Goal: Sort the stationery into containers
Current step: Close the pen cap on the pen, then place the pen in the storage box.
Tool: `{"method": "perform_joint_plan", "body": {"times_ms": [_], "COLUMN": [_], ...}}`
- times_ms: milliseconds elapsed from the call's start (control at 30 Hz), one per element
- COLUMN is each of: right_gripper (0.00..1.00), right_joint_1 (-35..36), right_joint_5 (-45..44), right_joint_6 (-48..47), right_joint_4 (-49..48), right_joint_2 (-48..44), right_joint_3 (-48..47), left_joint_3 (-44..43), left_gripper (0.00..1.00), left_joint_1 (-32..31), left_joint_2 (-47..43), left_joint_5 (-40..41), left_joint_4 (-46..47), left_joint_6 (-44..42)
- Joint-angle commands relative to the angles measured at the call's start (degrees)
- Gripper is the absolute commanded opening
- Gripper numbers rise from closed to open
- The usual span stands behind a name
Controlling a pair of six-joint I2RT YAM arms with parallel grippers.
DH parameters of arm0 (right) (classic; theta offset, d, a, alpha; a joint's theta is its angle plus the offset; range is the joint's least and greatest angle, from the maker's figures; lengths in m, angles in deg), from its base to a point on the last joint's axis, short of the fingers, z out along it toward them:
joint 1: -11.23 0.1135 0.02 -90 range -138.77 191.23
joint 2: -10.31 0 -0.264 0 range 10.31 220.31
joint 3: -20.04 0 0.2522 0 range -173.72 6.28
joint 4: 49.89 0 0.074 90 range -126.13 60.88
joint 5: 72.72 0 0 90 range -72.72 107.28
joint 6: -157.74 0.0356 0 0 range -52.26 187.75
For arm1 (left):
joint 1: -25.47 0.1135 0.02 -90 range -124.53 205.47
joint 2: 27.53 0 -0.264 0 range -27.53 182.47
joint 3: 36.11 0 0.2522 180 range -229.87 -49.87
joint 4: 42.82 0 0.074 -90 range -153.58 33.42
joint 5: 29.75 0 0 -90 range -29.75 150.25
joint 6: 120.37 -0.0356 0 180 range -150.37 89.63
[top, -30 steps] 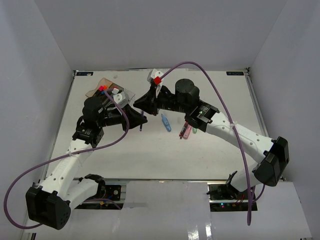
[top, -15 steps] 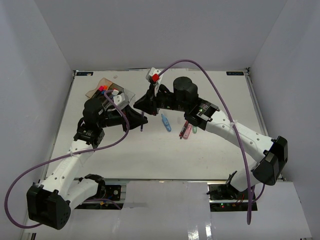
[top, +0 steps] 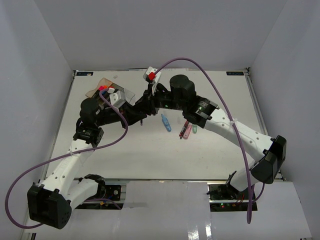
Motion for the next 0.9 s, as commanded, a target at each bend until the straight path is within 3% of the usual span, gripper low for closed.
{"method": "perform_joint_plan", "body": {"times_ms": [0,267,533,867], "right_gripper": [0.3,0.37,0.51,0.58], "right_joint_1": [1.09,1.0,1.0,0.74], "right_joint_5": [0.14,-0.39,-0.21,-3.38], "right_joint_6": [-1.02,-1.54,-1.54,-2.25], "right_joint_4": [7.8,7.01,4.55,2.61], "right_joint_2": [1.15,0.1,-2.63,-6.76], "right_joint_3": [-1.74,-2.62,0.01,3.62], "left_joint_3": [-2.99,-3.17,-3.43,-4.4], "left_gripper": [0.0,0.0,0.0,0.0], "left_joint_1": [0.23,0.23,0.23,0.23], "left_joint_2": [-1.25,-0.37,0.77,2.88], "left_joint_5": [0.69,0.52,0.87,2.1], "left_joint_4": [6.93,6.93,6.75,4.65], "left_joint_6": [-0.17,0.18,1.05,1.06]}}
